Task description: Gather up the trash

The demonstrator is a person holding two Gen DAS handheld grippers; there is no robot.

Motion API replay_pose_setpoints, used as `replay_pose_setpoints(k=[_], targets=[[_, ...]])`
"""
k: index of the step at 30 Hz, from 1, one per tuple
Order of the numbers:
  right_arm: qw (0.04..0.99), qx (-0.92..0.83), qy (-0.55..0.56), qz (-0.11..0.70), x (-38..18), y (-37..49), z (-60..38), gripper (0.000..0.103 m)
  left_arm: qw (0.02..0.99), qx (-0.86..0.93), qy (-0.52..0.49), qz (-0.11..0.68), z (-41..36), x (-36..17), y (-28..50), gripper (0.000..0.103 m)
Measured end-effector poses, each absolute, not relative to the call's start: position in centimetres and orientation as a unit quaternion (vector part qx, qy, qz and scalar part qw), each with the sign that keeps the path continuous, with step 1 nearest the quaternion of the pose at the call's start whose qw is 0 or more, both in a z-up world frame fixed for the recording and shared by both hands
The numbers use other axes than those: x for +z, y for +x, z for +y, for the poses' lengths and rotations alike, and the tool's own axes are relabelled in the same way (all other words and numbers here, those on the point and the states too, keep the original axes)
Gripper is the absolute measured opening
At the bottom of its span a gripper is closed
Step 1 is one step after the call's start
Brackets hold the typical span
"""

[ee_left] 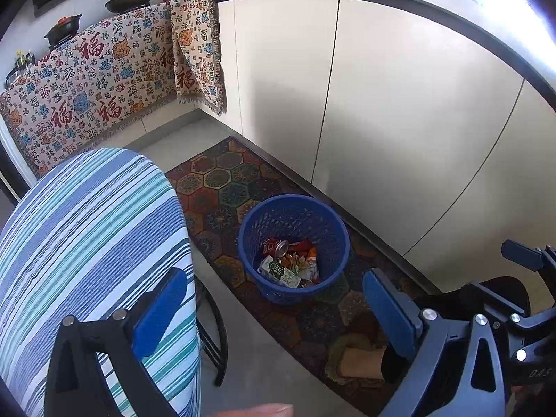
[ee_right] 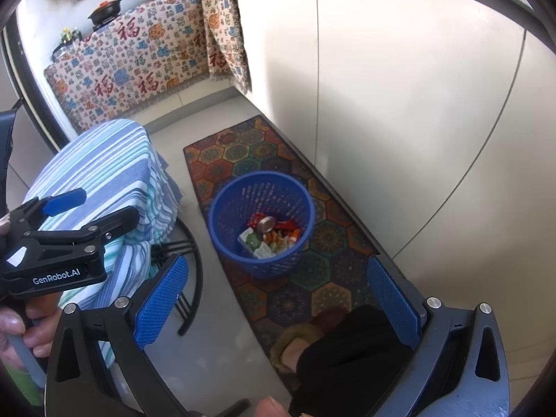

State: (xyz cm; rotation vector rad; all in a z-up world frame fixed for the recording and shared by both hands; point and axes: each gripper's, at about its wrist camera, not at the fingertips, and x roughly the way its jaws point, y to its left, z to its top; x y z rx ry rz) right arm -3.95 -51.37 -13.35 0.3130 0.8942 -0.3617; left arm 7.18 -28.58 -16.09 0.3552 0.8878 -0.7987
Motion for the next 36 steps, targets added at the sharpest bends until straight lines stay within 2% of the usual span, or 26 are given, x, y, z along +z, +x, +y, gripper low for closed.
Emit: replay_pose_setpoints(k=[36], targets=[[0.87,-0.171,0.154,0.435,-13.87,-4.27,-51.24,0.103,0.805,-0.379,0.176,0.422,-28.97,-16.78,7.21,0.103]])
